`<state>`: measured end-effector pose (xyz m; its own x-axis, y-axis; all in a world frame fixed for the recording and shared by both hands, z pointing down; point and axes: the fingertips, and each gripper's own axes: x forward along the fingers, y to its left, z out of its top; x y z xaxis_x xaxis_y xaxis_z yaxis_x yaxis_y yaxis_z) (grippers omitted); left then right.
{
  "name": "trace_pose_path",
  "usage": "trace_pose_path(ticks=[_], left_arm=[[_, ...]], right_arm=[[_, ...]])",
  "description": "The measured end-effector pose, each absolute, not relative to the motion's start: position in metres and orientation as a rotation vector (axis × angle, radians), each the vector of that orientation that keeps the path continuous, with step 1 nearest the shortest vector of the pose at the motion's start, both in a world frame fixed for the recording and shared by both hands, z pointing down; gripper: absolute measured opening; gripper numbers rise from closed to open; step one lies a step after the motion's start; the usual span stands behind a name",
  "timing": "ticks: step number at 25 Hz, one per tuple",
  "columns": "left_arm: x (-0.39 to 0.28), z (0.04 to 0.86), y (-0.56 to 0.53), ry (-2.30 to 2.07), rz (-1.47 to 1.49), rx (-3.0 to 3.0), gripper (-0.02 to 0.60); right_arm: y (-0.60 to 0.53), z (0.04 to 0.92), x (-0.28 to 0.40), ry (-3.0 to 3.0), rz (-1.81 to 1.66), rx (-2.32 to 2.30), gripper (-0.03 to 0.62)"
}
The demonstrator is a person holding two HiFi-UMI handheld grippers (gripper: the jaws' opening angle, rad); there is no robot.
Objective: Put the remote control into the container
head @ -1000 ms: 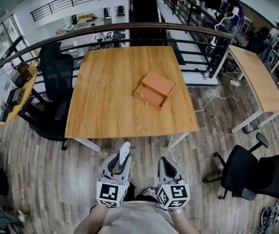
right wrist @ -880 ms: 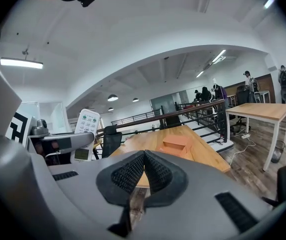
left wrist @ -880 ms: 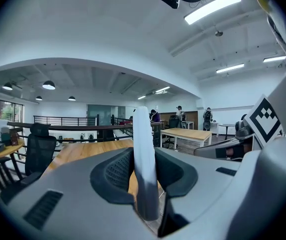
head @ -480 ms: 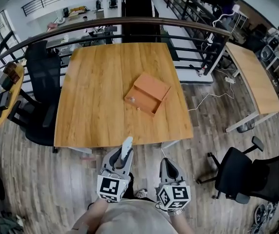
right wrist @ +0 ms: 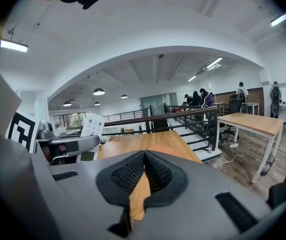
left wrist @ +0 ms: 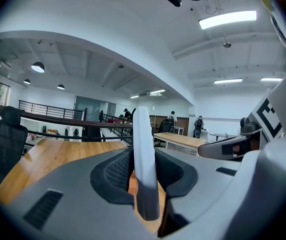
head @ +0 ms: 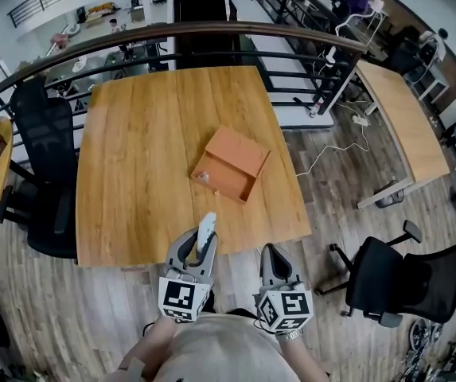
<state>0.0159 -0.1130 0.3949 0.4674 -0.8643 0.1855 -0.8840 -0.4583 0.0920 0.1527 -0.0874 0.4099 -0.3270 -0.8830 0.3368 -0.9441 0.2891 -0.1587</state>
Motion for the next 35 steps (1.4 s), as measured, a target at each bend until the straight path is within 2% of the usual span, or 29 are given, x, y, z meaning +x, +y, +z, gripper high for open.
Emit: trace_pose_path(ticks=[9,19,25,35], left_arm=[[-0.021,0.395,-0.179,-1.489,0.126,2.587,0.112],[-0.011,0.434,-0.237,-1.392,0.281,2.636,0.112],[-0.003,0.454,-0.280,-1.342,0.433,2.675,0.112],[0.043,0.544,-0.376,-0.997,0.846,2.774,0.112]], right_arm=[[-0.155,0.404,0.097,-2.381,0.424,1.669,0.015],[-0.205,0.432,0.103,-2.352,0.479,1.621,0.015],[-0.250,0.440,0.101,-2.394,0.500,1.556,0.015],[-0.338,0.477,0.130,-2.366,0.621,1.469,0.015]])
